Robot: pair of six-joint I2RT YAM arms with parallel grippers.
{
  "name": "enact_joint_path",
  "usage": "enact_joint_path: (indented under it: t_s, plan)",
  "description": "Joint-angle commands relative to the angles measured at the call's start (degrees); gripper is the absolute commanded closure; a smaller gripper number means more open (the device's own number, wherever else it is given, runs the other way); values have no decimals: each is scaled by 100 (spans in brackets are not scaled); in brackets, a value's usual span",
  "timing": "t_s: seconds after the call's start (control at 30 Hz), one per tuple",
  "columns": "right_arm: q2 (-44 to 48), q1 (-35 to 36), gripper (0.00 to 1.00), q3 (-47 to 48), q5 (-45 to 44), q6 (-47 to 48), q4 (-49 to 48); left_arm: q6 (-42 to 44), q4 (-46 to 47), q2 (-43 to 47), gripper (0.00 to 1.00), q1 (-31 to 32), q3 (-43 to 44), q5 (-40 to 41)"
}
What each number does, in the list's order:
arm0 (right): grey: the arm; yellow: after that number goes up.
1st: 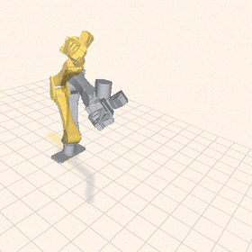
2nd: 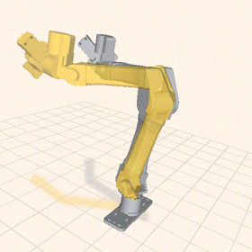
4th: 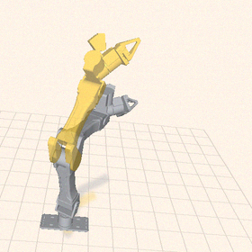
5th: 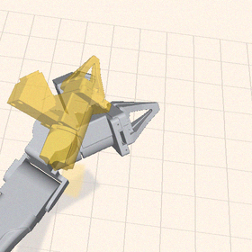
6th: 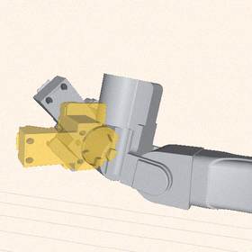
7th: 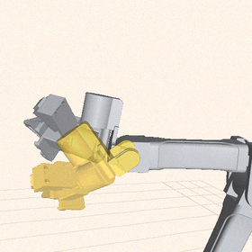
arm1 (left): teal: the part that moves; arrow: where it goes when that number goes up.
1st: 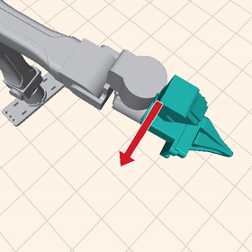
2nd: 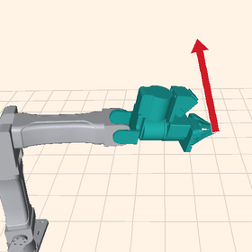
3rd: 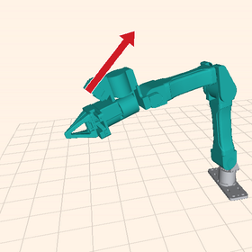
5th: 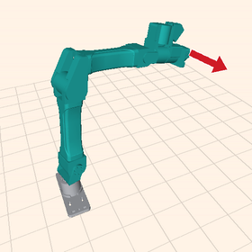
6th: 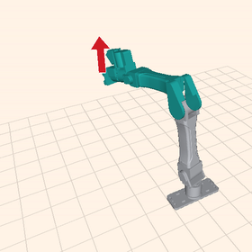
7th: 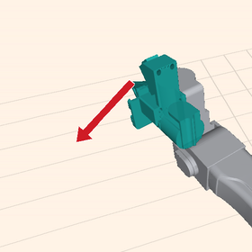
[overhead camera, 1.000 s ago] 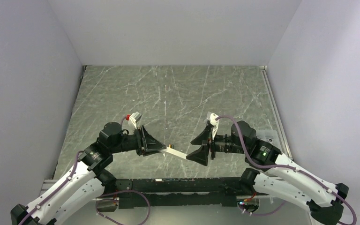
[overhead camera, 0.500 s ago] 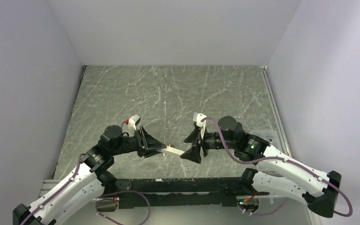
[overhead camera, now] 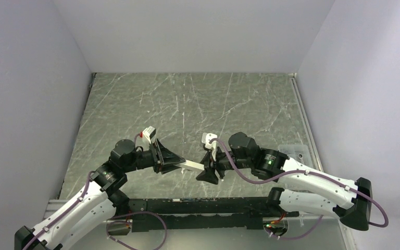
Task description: Load the batteries into the remote control
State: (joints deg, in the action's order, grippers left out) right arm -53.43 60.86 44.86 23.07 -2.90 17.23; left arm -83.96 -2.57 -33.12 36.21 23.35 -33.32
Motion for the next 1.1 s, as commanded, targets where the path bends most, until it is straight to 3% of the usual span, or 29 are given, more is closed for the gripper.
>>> enact_joint_path:
  t_s: [0.0,0.2,0.27,0.43,0.63,0.8,1.07]
  plan:
    - [19,85,46,273,-140,141,-50,-137,463,54,100,-17,-63,-81]
    - [-53,119,90,343,-157,158,87,-198,675,49,100,-17,-136,-116]
    - [-34,123,100,348,-209,158,104,-151,685,39,100,-17,-119,-126]
    - [69,126,100,342,-263,61,84,35,746,-50,99,-17,-90,-247]
    - [227,128,100,346,-383,-36,148,330,603,5,48,-17,-79,-234]
    - [353,128,100,363,-338,-209,258,529,746,-21,22,-17,-70,-309]
    - [334,117,100,532,-51,-620,516,1319,568,-138,11,-30,350,-628]
